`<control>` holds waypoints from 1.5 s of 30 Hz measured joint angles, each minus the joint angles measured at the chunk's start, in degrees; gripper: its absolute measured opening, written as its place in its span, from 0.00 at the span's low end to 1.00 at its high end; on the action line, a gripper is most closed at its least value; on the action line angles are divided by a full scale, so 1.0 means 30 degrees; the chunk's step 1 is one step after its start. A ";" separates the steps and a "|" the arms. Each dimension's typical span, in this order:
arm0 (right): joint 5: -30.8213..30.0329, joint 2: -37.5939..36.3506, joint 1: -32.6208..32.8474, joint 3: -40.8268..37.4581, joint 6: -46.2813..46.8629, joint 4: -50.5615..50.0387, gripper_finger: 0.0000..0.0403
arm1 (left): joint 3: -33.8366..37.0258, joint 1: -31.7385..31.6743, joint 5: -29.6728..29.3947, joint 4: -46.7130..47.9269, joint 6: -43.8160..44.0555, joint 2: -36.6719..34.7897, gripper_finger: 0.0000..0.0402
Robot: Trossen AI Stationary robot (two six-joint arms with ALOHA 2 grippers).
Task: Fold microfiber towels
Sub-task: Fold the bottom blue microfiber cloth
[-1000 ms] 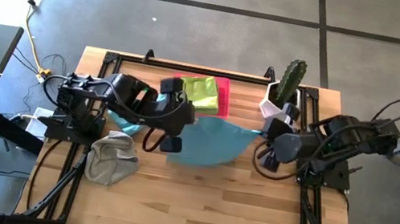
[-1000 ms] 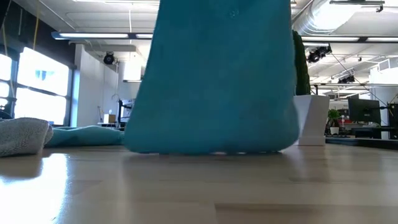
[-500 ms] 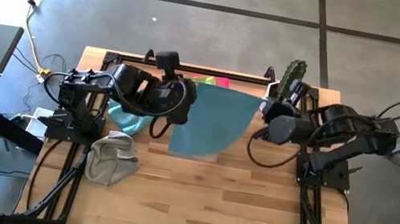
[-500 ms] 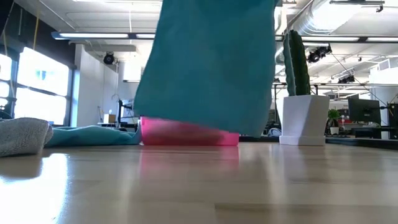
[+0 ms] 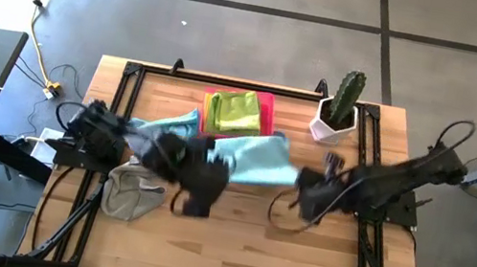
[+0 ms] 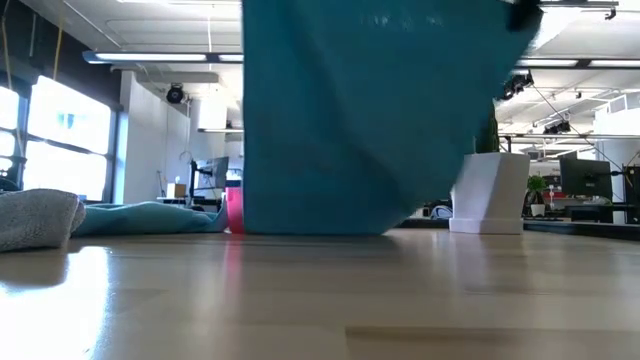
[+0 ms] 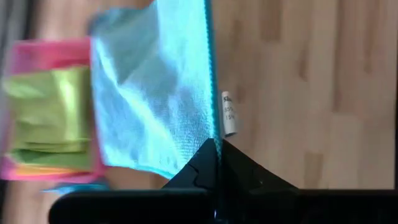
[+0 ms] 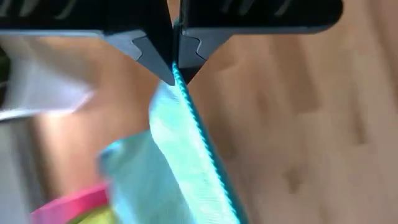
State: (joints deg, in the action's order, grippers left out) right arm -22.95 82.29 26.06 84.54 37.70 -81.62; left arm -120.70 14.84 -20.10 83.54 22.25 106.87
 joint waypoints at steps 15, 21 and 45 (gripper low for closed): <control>0.3695 0.2455 0.5868 -0.6707 0.4832 1.3990 0.00 | 1.0533 0.5162 0.1580 -1.3777 0.5077 -0.0014 0.00; 0.4172 0.4497 0.6416 -0.6714 0.4791 1.6049 0.00 | 1.1504 0.6040 0.1803 -1.5097 0.6439 -0.0014 0.00; 0.1289 0.4549 -0.0028 -0.6707 -0.3303 1.1081 0.00 | 1.1598 0.2625 -0.2104 -0.8587 0.4763 0.2559 0.00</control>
State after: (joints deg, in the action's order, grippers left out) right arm -19.09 95.94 25.98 64.42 27.79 -48.38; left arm -85.91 22.72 -26.41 57.78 36.54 114.54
